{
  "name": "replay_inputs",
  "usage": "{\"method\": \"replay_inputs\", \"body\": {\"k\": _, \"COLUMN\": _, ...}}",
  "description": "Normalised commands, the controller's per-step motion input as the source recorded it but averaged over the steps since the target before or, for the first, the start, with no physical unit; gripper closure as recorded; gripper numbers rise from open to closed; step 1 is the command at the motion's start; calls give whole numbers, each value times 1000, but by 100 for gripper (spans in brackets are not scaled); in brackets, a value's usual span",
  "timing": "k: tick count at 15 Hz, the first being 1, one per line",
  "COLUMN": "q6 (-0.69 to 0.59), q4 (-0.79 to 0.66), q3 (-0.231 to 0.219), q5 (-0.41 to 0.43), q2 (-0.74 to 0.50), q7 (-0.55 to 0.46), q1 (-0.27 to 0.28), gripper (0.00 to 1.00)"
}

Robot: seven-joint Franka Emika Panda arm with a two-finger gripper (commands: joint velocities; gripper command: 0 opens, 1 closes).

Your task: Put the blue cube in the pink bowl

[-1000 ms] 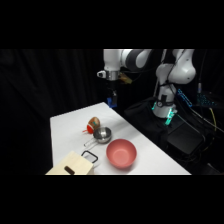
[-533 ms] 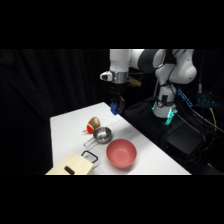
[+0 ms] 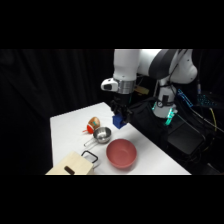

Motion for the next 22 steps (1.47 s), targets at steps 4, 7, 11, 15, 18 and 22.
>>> {"method": "replay_inputs", "body": {"k": 4, "q6": 246, "q4": 294, "q3": 30, "q5": 171, "q2": 350, "q7": -194, "q1": 58, "gripper": 80}}
{"method": "replay_inputs", "body": {"k": 7, "q6": 297, "q4": 148, "q3": 23, "q5": 222, "q2": 304, "q7": -247, "q1": 27, "gripper": 80}}
{"method": "replay_inputs", "body": {"k": 11, "q6": 278, "q4": 69, "q3": 25, "q5": 161, "q2": 254, "q7": -216, "q1": 20, "gripper": 80}}
{"method": "replay_inputs", "body": {"k": 15, "q6": 248, "q4": 79, "q3": 10, "q5": 106, "q2": 231, "q7": -167, "q1": 18, "gripper": 80}}
{"method": "replay_inputs", "body": {"k": 18, "q6": 184, "q4": 100, "q3": 4, "q5": 118, "q2": 197, "q7": -168, "q1": 3, "gripper": 80}}
{"method": "replay_inputs", "body": {"k": 22, "q6": 112, "q4": 123, "q3": -37, "q5": 72, "q2": 132, "q7": -125, "q1": 22, "gripper": 28}}
